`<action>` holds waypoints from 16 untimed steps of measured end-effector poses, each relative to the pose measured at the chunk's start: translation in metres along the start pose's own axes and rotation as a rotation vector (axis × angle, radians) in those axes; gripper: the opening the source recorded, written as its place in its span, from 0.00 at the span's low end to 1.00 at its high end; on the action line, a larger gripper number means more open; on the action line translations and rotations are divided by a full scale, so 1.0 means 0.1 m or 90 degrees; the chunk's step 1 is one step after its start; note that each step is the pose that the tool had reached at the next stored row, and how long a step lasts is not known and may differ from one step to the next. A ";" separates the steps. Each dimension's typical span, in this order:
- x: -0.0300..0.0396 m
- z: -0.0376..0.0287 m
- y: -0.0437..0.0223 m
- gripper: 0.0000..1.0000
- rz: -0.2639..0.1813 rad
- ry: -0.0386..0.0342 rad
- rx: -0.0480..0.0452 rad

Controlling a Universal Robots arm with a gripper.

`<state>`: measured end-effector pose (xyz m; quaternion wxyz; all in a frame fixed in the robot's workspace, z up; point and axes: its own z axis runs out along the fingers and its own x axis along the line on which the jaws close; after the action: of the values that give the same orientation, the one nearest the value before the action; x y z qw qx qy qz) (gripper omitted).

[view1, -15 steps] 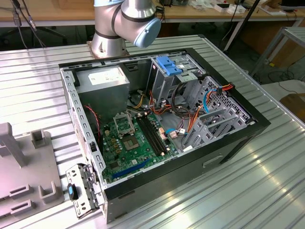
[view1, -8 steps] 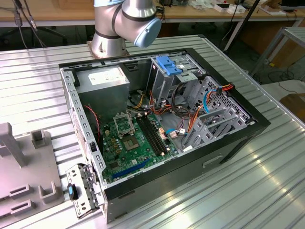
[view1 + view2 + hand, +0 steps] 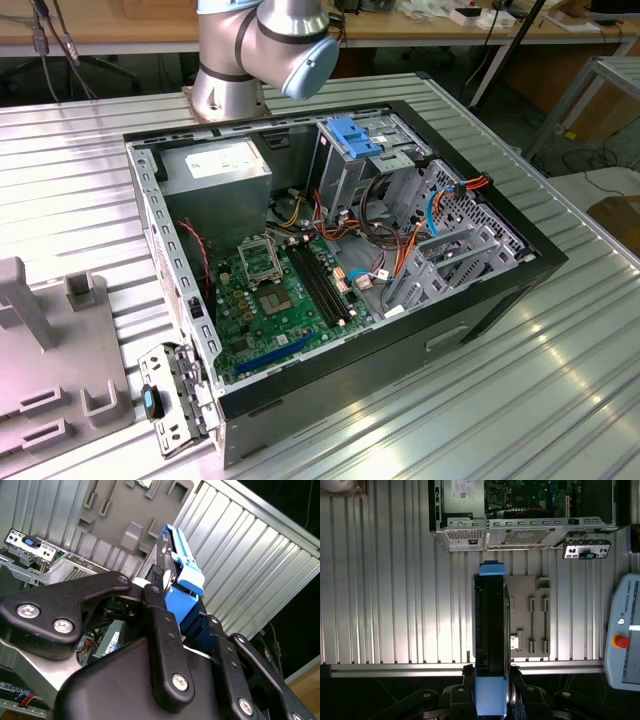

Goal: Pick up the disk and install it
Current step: 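Pick up the disk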

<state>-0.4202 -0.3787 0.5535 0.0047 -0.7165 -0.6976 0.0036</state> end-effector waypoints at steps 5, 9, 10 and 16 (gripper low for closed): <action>0.003 -0.002 0.110 0.37 0.000 0.0000 0.0000; 0.005 -0.002 0.192 0.37 0.000 0.0000 0.0000; 0.005 -0.002 0.210 0.37 0.000 0.0000 0.0000; 0.008 -0.004 0.290 0.37 0.000 0.0000 0.0000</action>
<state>-0.3912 -0.3787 0.5535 0.0047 -0.7165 -0.6976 0.0036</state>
